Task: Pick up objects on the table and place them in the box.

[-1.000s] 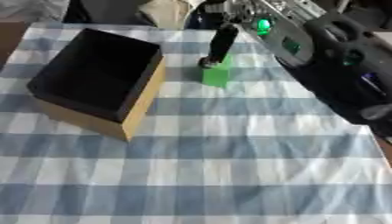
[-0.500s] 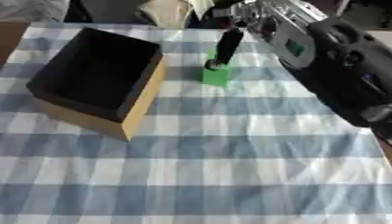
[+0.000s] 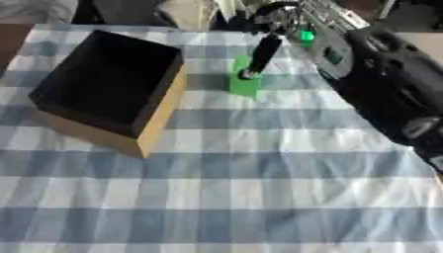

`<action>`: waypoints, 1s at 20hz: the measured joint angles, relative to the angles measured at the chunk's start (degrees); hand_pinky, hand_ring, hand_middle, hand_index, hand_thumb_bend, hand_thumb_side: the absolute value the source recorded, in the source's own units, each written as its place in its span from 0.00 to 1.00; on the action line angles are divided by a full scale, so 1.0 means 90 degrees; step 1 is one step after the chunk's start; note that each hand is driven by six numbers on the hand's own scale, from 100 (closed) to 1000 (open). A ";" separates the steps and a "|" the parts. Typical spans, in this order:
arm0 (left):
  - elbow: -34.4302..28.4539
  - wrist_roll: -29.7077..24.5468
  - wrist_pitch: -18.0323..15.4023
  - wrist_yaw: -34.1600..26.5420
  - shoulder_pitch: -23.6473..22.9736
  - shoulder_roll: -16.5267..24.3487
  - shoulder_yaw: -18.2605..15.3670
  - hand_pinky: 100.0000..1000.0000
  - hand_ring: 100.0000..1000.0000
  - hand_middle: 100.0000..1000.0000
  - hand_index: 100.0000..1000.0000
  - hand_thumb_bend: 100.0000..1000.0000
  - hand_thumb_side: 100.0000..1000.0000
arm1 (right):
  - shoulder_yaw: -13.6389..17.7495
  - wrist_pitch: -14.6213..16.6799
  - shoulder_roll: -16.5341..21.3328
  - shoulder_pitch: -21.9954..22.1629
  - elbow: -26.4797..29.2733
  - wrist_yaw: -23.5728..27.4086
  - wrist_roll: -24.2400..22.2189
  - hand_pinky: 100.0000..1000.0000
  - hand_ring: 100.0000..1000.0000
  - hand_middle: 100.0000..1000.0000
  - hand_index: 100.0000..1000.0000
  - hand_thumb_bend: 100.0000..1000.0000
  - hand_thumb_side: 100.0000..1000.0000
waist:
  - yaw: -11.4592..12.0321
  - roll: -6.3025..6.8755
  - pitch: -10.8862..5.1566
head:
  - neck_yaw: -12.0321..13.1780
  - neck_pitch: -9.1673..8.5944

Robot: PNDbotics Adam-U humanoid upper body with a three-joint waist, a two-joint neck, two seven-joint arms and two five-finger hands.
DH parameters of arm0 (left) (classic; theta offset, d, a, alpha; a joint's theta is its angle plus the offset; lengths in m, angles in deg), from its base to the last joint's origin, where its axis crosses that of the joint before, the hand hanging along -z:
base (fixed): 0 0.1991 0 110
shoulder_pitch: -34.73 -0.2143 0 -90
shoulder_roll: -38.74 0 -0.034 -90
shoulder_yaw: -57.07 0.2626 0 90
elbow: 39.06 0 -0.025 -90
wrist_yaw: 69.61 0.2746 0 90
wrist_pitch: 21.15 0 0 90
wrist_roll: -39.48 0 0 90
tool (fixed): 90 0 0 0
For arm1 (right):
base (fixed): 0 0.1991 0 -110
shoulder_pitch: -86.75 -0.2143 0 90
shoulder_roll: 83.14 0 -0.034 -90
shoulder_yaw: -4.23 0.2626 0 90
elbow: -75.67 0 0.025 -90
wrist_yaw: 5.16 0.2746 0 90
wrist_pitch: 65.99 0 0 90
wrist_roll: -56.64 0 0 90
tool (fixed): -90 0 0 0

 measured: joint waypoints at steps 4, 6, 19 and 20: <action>0.0000 -0.0006 0.0005 -0.0007 0.0000 -0.0003 0.0000 0.56 0.69 0.53 0.68 0.20 0.28 | 0.0106 0.0053 -0.0039 0.0000 -0.0183 -0.0085 -0.0053 1.00 1.00 0.94 0.96 0.39 0.18 | 0.0023 0.0000 0.0057 | -0.0001 -0.0016; 0.0000 -0.0011 0.0005 -0.0013 0.0000 -0.0006 0.0000 0.56 0.69 0.53 0.68 0.20 0.28 | 0.0145 0.0068 -0.0079 0.0000 -0.0257 -0.0128 -0.0068 1.00 1.00 0.94 0.95 0.38 0.20 | 0.0034 0.0001 0.0089 | -0.0004 -0.0034; 0.0000 -0.0018 0.0001 -0.0052 0.0002 -0.0056 0.0001 0.56 0.69 0.53 0.68 0.20 0.29 | 0.0481 0.0057 -0.0346 -0.0013 -0.0696 -0.0498 -0.0057 1.00 1.00 0.87 0.90 0.31 0.22 | 0.0129 0.0022 0.0220 | -0.0059 -0.0122; 0.0000 -0.0018 0.0001 -0.0052 0.0002 -0.0056 0.0001 0.56 0.69 0.53 0.68 0.20 0.28 | 0.0491 0.0051 -0.0362 -0.0014 -0.0717 -0.0520 -0.0051 1.00 1.00 0.86 0.88 0.31 0.20 | 0.0138 0.0022 0.0224 | -0.0060 -0.0130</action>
